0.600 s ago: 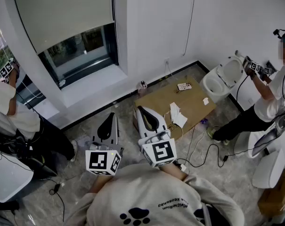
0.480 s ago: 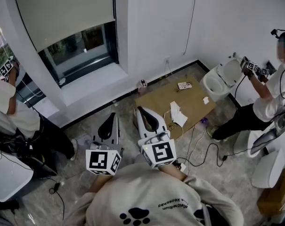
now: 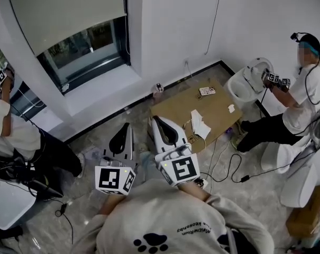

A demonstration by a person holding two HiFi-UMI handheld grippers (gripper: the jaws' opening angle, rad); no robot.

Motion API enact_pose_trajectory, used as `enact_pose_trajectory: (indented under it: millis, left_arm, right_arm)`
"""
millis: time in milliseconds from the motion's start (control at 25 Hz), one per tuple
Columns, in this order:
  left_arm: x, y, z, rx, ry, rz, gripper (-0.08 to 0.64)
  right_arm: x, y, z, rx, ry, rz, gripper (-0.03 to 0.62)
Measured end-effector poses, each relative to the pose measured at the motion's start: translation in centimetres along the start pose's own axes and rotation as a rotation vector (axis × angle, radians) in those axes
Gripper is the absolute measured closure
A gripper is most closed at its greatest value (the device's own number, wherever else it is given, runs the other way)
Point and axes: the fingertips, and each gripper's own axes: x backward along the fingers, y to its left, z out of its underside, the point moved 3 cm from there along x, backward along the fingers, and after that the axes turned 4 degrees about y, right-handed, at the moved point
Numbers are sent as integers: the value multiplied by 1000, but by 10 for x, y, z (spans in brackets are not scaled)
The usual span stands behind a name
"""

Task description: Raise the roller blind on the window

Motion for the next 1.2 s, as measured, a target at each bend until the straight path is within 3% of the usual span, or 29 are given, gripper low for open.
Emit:
enact_pose_trajectory:
  millis: [240, 800, 1200]
  left_arm:
    - [-47, 23, 1, -13, -7, 12, 552]
    - [-214, 123, -11, -10, -5, 24, 552]
    - [-280, 163, -5, -10, 16, 5, 552]
  right_arm:
    - [-50, -24, 5, -10, -16, -13, 583]
    - [-232, -112, 7, 0, -14, -34, 583]
    - [-306, -154, 20, -29, -7, -52, 583]
